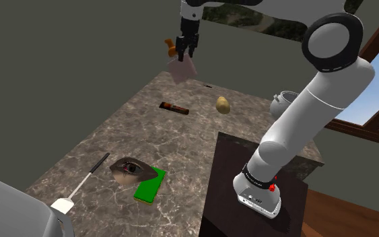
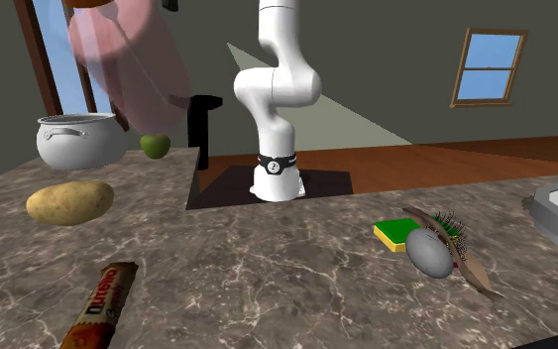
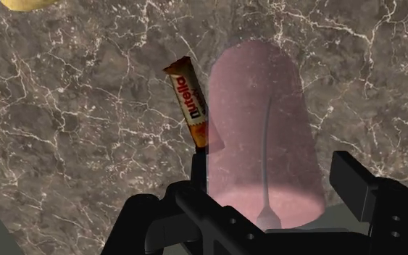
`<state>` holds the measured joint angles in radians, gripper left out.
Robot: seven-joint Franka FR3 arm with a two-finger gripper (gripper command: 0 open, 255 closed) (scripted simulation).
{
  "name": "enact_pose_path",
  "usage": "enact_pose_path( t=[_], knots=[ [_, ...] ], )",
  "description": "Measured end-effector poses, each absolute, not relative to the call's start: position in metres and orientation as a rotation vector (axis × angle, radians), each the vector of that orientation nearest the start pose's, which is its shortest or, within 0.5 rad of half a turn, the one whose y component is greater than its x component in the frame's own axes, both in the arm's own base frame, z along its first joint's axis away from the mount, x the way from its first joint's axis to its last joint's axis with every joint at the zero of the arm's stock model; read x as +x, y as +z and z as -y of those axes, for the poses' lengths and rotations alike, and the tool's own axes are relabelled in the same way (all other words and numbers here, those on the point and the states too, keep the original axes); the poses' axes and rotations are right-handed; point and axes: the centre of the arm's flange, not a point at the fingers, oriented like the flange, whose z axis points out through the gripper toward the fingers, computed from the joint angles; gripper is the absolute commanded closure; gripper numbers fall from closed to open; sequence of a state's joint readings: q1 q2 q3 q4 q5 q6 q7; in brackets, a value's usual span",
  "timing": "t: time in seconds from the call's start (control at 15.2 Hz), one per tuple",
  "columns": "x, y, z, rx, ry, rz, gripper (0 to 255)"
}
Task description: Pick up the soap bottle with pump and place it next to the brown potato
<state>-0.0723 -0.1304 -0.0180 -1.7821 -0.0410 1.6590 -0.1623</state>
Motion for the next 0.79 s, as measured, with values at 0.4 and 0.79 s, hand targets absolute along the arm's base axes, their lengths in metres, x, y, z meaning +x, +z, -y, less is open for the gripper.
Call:
enact_pose_path(
  t=[0.4, 0.79],
  knots=[
    [0.496, 0.605, 0.128, -3.178, -0.004, 0.120, 255],
    [0.479, 0.602, 0.206, -3.178, -0.004, 0.120, 255]
  ],
)
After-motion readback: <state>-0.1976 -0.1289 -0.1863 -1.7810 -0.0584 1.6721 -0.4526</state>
